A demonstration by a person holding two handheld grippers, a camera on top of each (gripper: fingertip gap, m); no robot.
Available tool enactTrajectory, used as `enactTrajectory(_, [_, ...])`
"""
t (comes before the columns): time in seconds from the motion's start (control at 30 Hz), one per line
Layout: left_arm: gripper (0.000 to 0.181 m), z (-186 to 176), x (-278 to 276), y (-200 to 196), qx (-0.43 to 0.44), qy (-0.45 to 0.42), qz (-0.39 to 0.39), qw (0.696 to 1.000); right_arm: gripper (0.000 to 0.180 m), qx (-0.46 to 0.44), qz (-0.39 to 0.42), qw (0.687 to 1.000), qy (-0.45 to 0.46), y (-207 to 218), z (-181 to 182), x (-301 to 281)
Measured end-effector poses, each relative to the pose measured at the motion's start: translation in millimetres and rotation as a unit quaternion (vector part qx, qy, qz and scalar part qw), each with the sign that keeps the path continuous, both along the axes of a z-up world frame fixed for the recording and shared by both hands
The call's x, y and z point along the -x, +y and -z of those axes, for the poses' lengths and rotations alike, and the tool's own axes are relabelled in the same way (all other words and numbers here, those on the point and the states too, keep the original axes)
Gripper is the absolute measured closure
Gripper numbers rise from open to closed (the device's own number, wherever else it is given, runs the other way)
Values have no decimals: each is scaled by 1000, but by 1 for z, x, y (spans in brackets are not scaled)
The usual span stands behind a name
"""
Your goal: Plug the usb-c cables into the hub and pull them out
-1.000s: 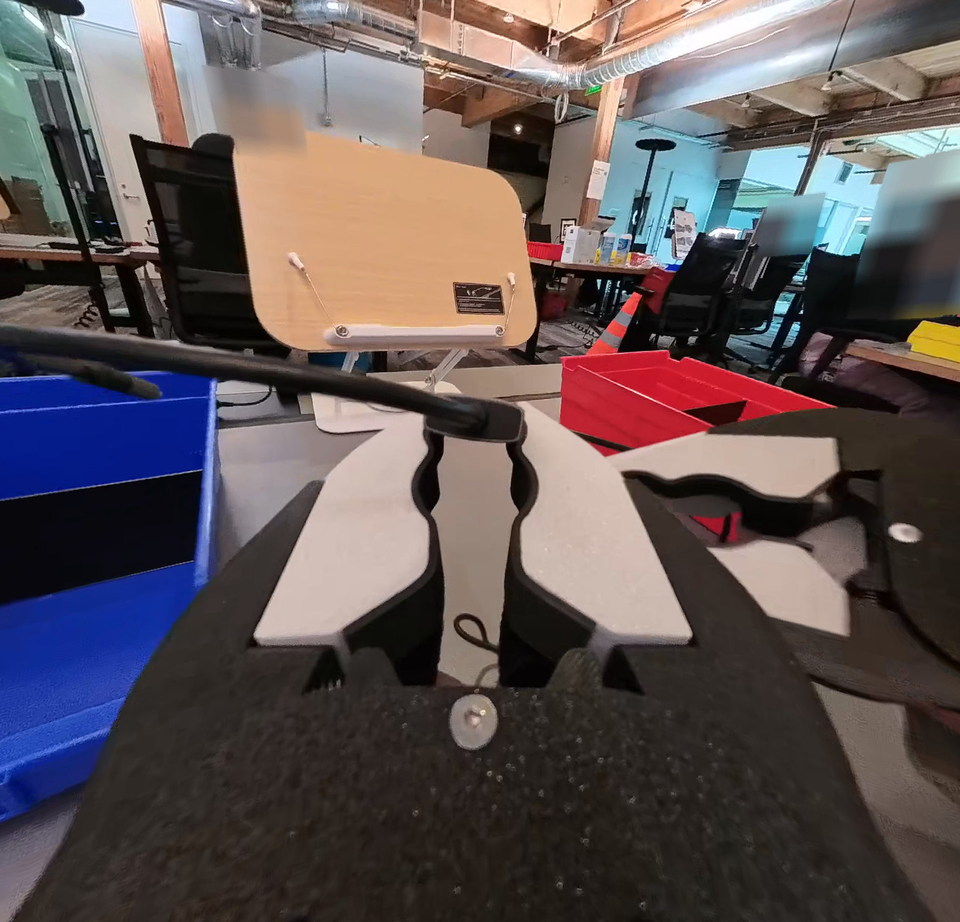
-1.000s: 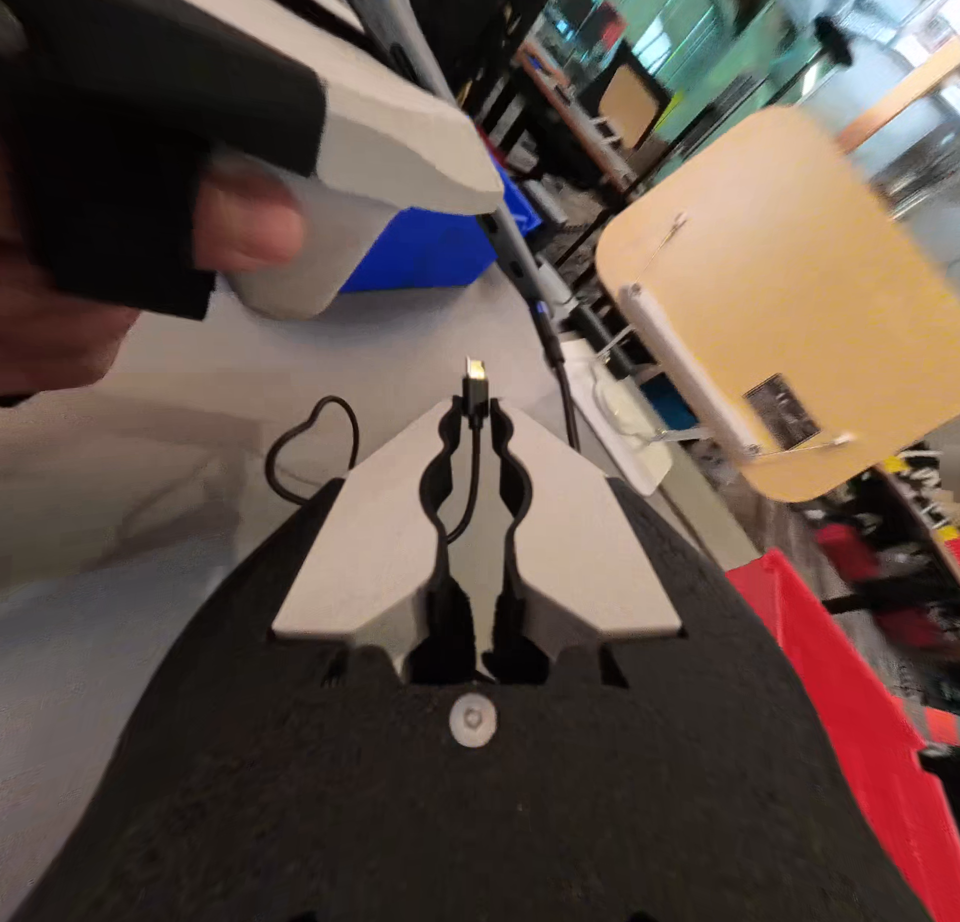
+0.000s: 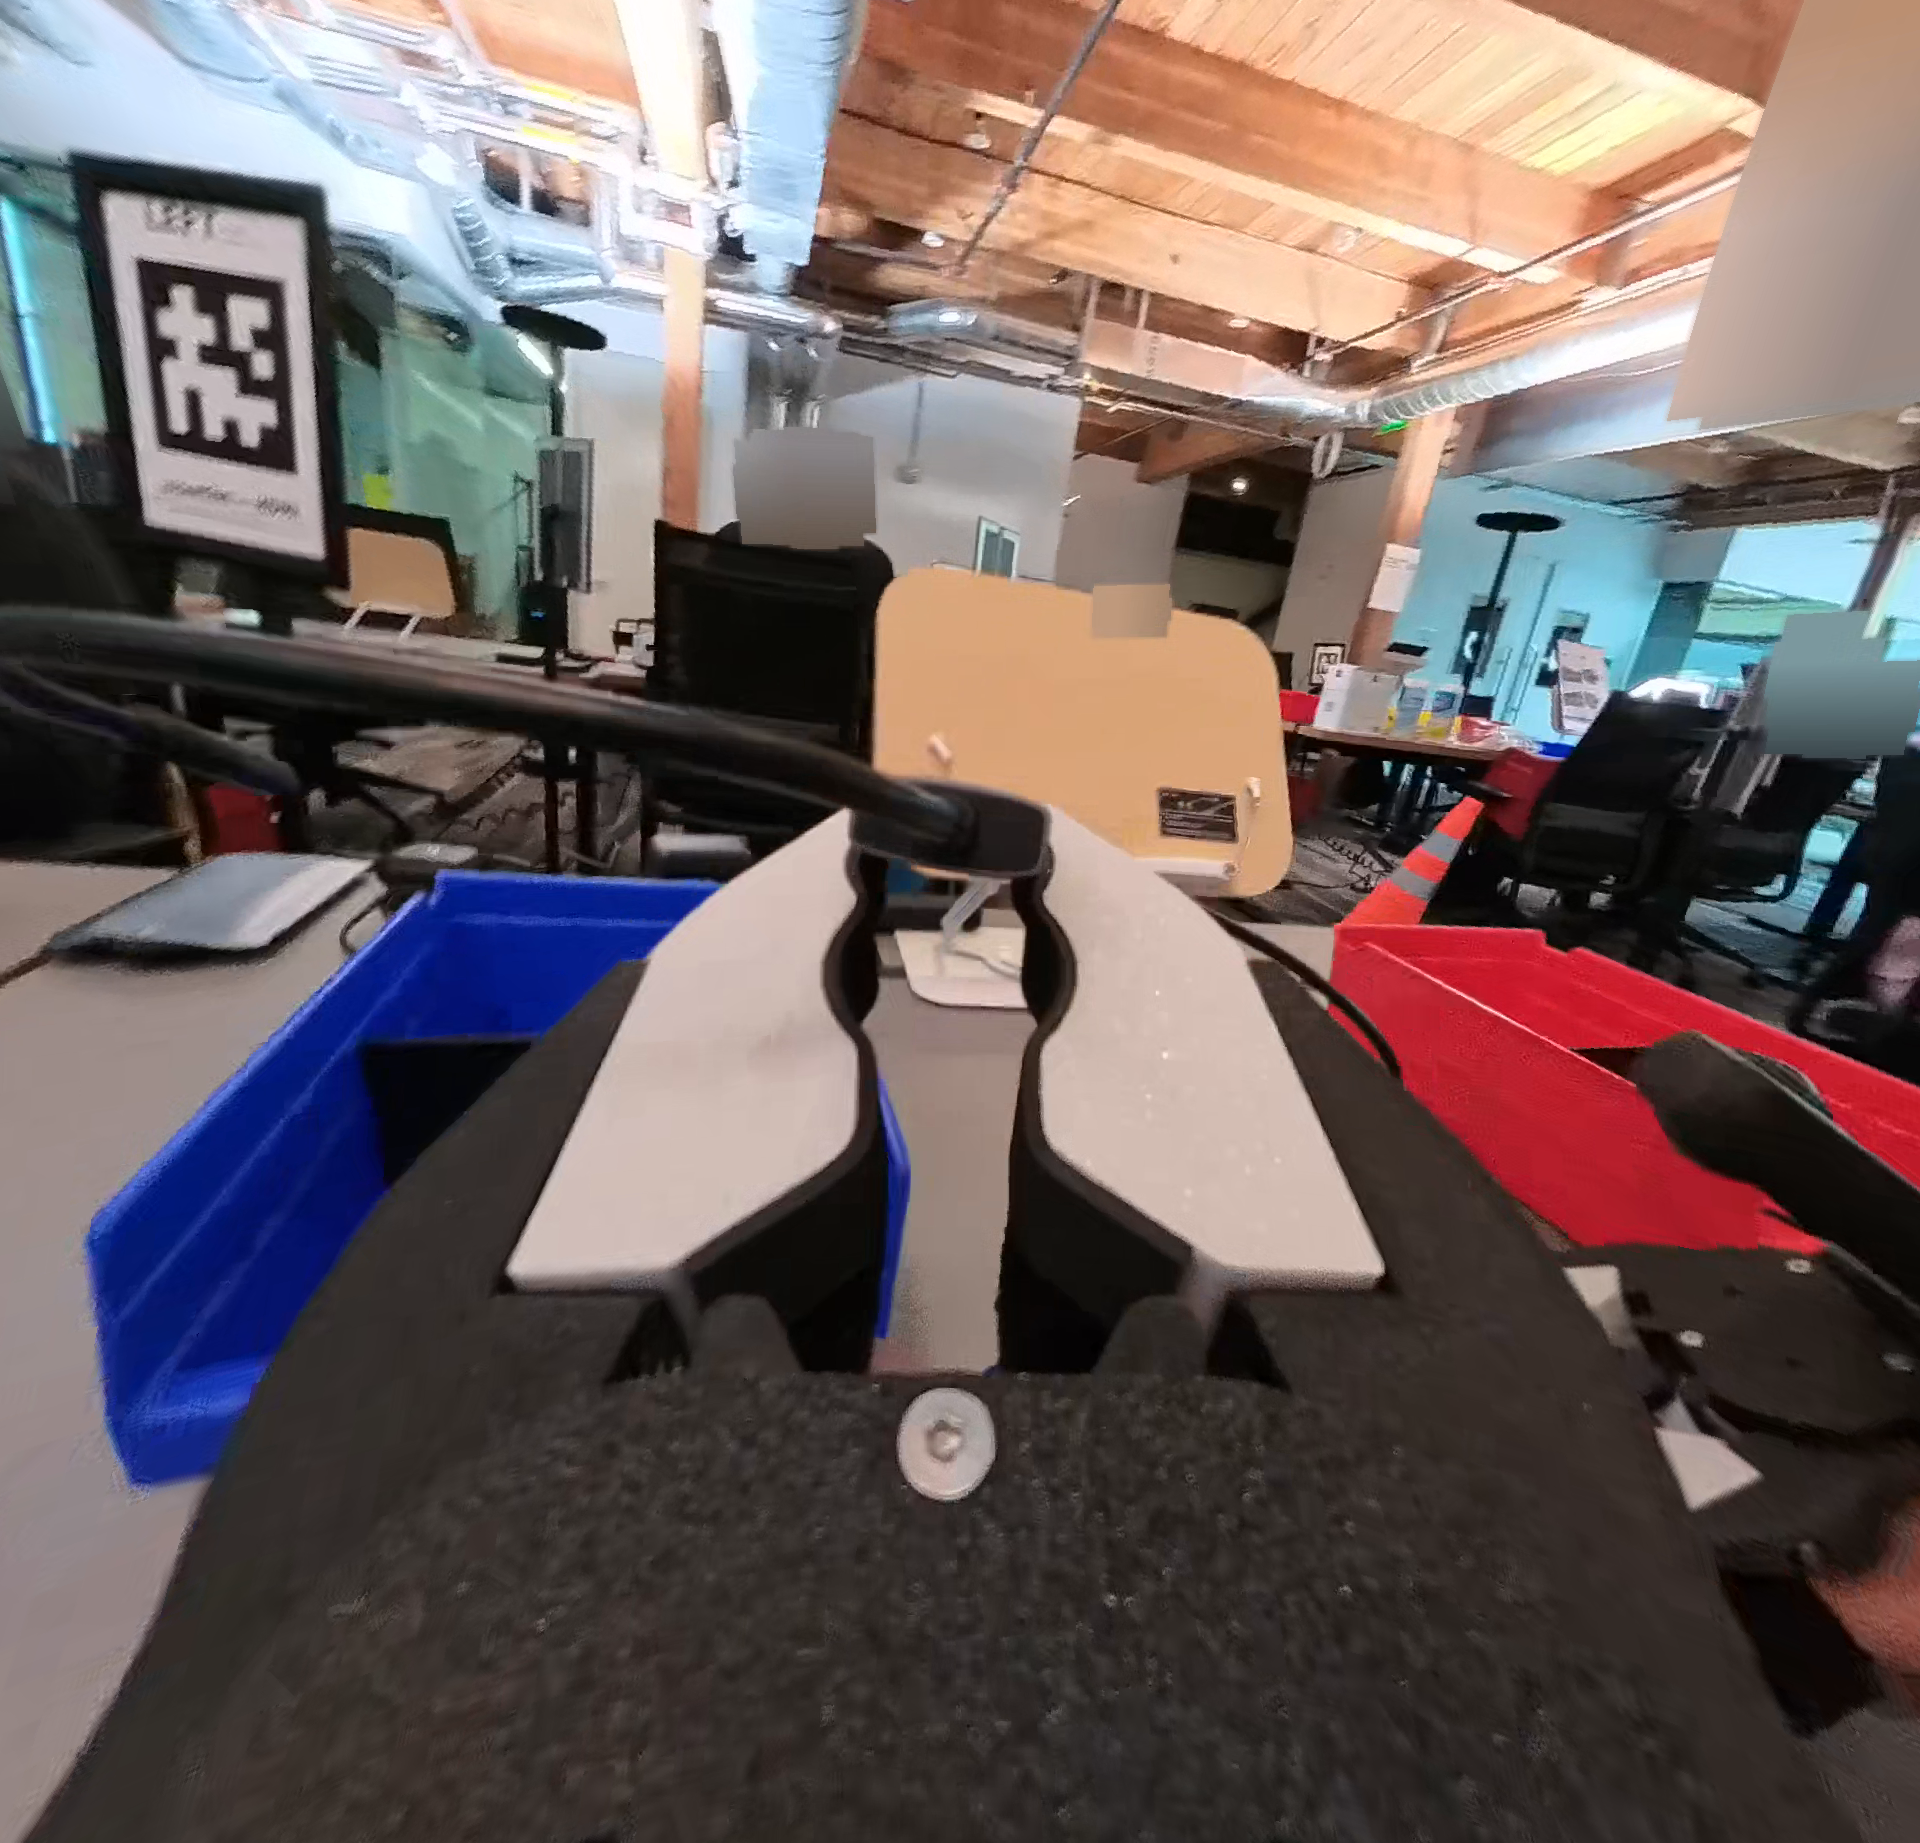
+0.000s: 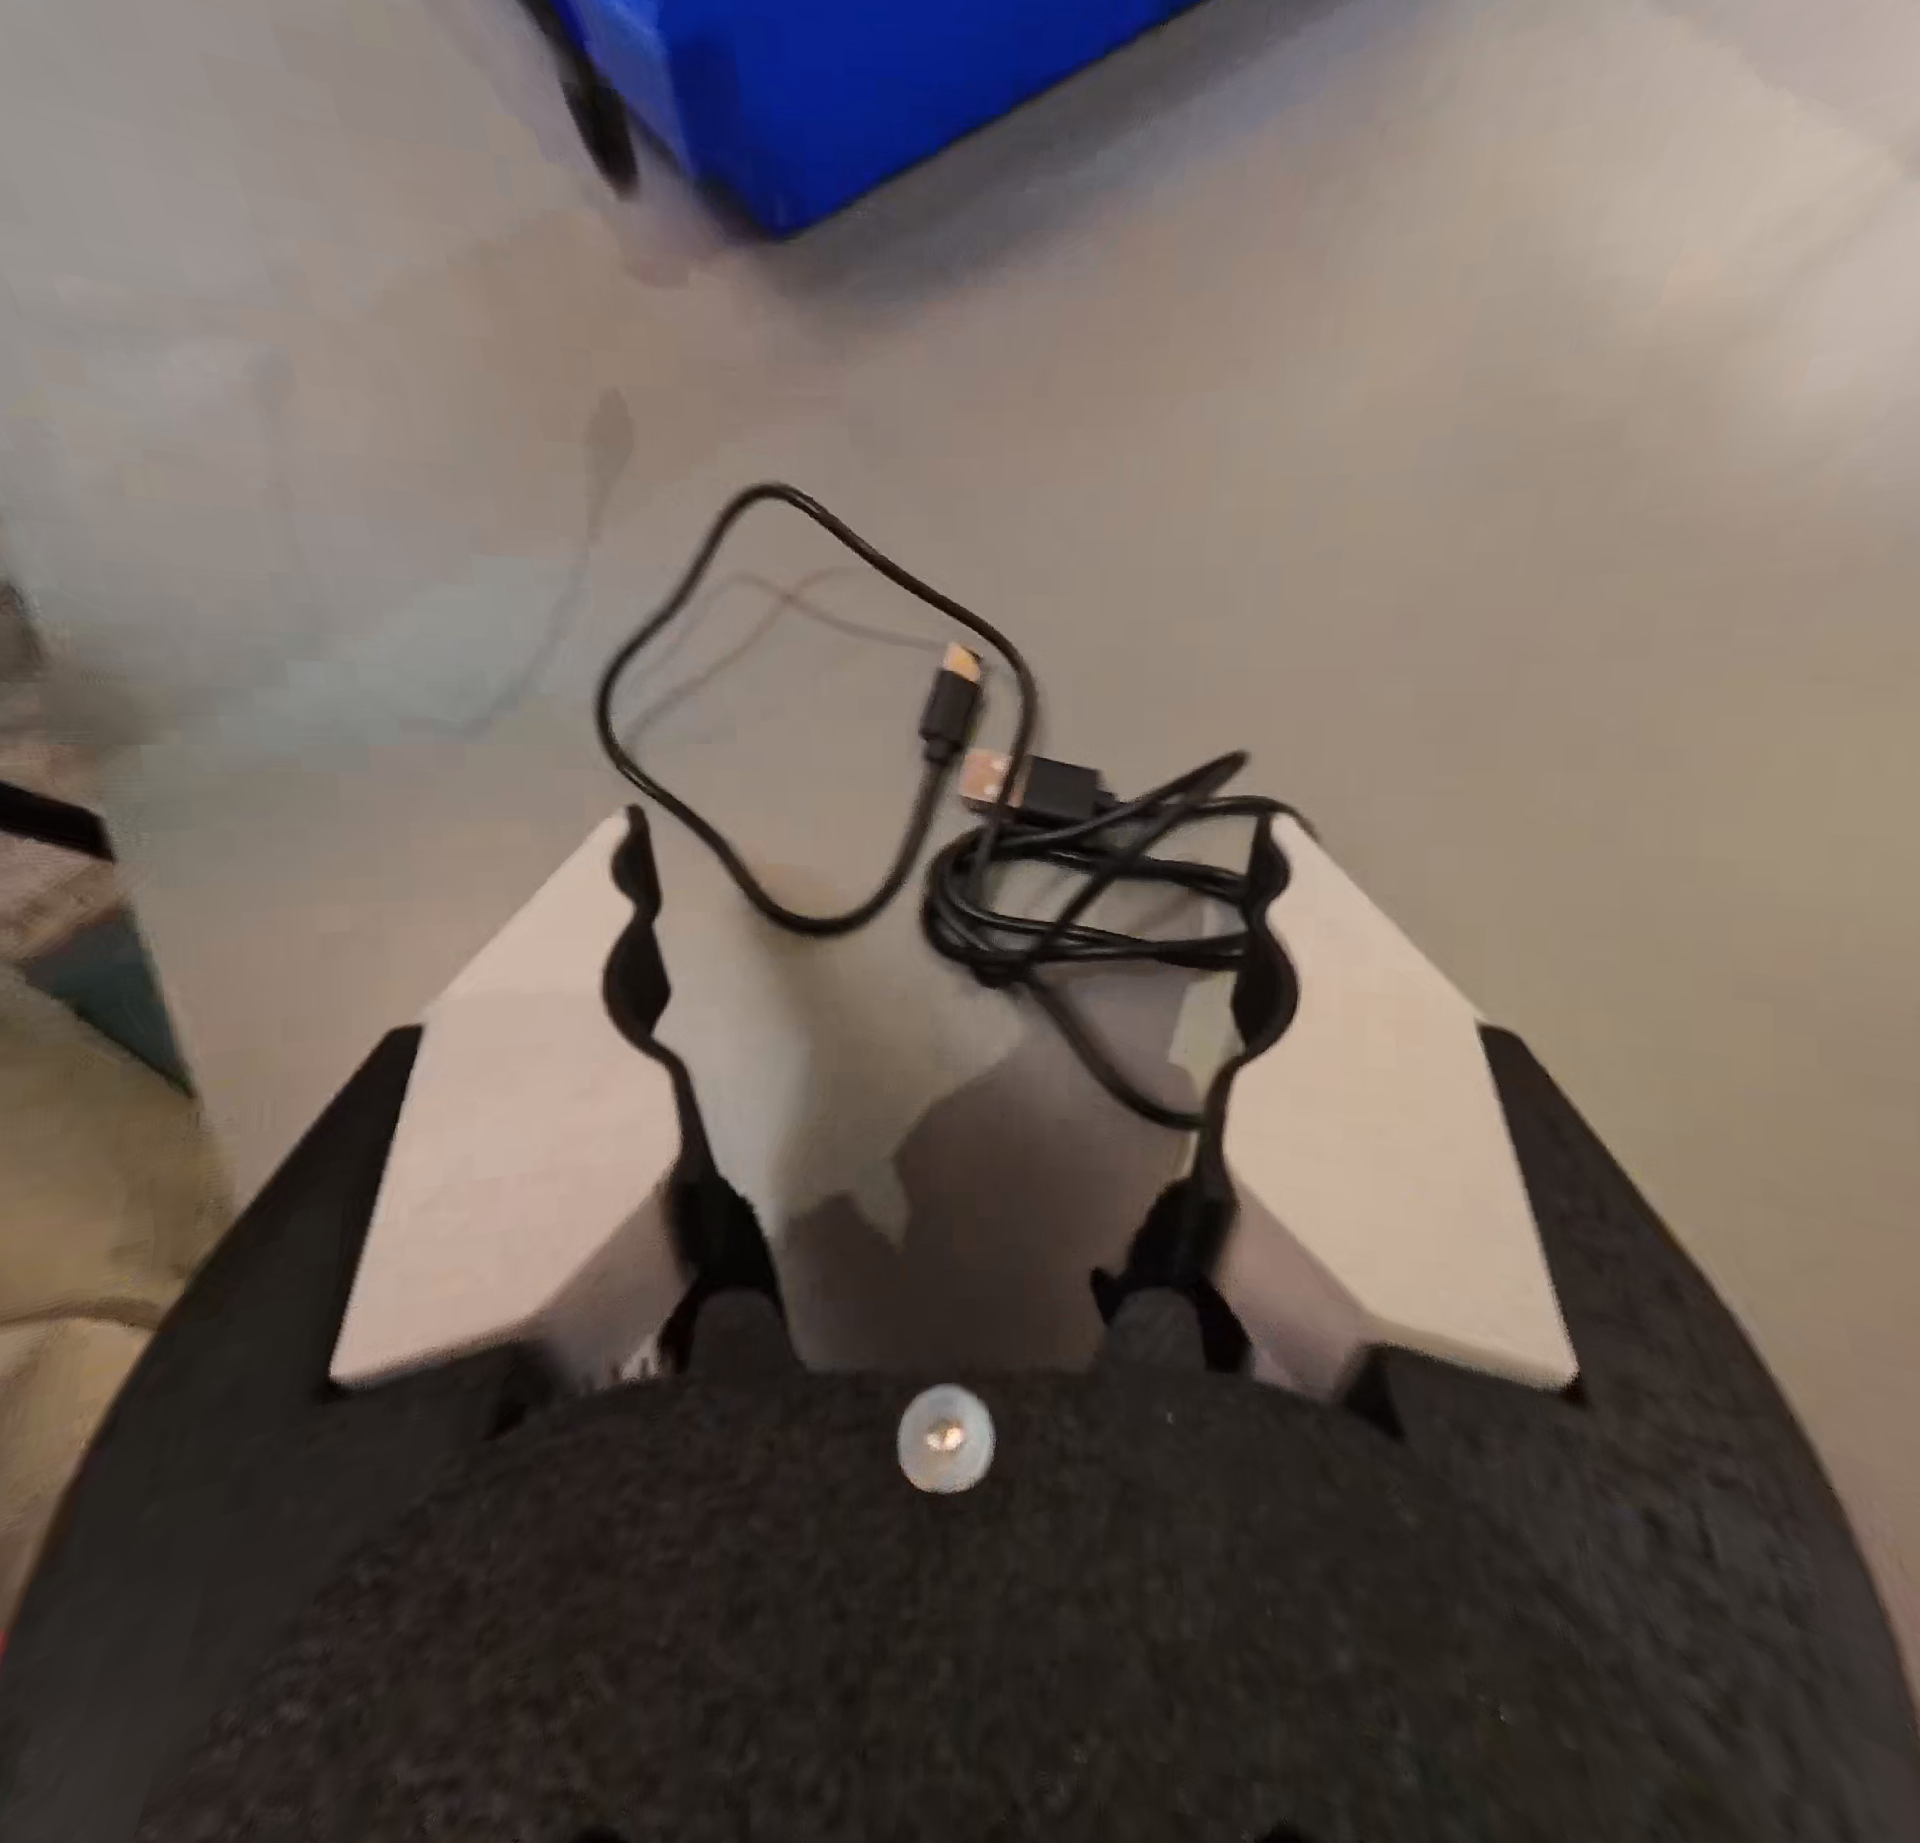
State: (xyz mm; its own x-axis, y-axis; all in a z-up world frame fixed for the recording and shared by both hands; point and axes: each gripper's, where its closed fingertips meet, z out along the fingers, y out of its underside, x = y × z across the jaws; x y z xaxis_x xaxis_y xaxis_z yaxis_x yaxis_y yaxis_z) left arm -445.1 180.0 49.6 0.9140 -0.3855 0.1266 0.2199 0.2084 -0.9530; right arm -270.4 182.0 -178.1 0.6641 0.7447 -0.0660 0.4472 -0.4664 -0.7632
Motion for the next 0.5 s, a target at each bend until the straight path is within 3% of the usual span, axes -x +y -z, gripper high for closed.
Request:
enactTrajectory(0.1, [157,16,12,-7,8,-26,-10,1000,55,-27,57,998,-16,0,6,3])
enactTrajectory(0.27, [157,33,17,-7,13,-26,-6,1000,54,-66,128,989,-39,14,5,2])
enactTrajectory(0.5, [157,49,13,-7,28,-26,18,999,57,2,128,991,-49,14,24,3])
